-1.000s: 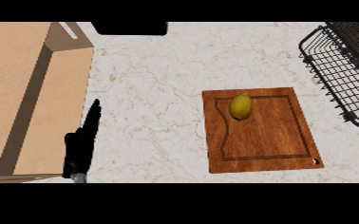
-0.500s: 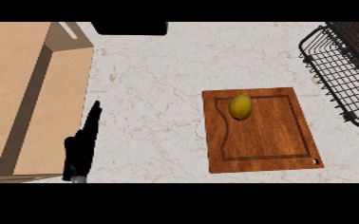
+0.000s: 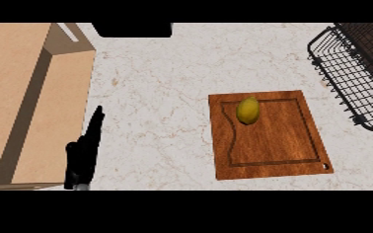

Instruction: Pick the sweet potato from the cutting board and place it in the tiered basket

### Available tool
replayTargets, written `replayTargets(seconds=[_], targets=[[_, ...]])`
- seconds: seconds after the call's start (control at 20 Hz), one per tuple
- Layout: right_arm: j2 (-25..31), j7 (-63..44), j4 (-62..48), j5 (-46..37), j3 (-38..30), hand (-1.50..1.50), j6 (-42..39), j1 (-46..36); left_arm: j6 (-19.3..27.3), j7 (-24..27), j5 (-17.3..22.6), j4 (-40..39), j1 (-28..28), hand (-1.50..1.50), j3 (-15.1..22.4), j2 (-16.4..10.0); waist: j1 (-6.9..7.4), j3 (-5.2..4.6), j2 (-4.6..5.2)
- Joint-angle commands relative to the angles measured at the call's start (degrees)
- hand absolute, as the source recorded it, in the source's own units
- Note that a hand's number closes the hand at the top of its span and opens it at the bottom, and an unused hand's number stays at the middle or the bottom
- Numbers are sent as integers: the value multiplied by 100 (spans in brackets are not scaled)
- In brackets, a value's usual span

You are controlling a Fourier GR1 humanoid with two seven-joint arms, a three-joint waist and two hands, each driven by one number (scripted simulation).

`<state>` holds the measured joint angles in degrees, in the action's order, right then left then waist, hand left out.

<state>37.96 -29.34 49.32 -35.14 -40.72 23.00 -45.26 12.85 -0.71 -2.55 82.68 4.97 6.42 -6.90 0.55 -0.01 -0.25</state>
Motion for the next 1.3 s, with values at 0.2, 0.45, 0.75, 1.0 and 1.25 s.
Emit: replayTargets(seconds=[0.2,0.45,0.75,1.0,1.25], targets=[[207,-310,1035,-337,-230,-150,1247,529,-86,-150,100,-123,3,0,-209,-120,-144,-6,-5],[640,-1192,2108,-320,-822,-150,941,1343,178,-412,-46,100,113,0,-80,64,-289,-6,-49],[226,-1692,4074,417,-1823,-150,-33,2977,139,61,159,-197,294,0,-426,8,-551,-11,-90],[-27,-1969,5640,1337,-2785,-150,-1165,4026,93,-141,138,42,548,0,-346,-44,-657,-8,-119],[-784,-1887,6792,2610,-4025,-150,-2146,5028,22,-124,180,111,566,0,-375,-86,-648,-3,-114]])
